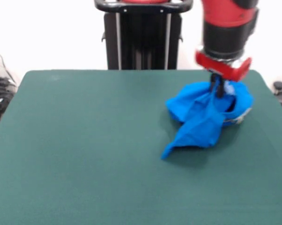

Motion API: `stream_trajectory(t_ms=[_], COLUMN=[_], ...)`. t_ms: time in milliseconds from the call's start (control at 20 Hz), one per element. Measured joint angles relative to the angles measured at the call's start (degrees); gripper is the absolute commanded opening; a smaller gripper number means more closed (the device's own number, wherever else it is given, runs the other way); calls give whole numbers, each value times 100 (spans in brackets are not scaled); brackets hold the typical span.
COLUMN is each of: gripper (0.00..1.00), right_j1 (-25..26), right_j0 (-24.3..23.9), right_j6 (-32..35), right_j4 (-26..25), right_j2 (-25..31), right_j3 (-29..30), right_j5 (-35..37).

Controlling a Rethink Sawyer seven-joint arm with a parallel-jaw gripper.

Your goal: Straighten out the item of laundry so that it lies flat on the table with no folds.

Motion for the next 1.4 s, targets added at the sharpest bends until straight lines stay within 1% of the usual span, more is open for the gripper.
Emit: stream_trajectory(t_ms=[150, 250, 450, 550, 700, 900, 950, 1050, 1100, 1150, 1250, 1300, 1350, 1400], gripper=[0, 0, 0, 0, 0, 0, 0, 0, 0, 0, 0, 0, 0, 0], right_j1=[-139, -342, -630, -825, -1126, -1424, -1480, -1486, -1402, -1332, -1185, -1059, -844, -646], right_j0=[97, 135, 90, -29, -406, -1264, -1696, -2392, -3051, -3340, -3758, -4019, -4372, -4620], right_j6=[329, 578, 635, 635, 626, 497, 452, 412, 387, 382, 381, 381, 380, 380], right_j4=[97, 193, 278, 343, 441, 432, 353, 82, -354, -597, -1030, -1341, -1845, -2256], right_j2=[4, 19, 43, 119, 341, 826, 1078, 1483, 1851, 2003, 2212, 2330, 2478, 2566], right_j3=[-16, -15, 17, 132, 498, 1234, 1546, 1975, 2308, 2436, 2593, 2675, 2772, 2829], right_j5=[88, 123, 122, 118, 1, -621, -1009, -1696, -2412, -2751, -3276, -3616, -4154, -4581])
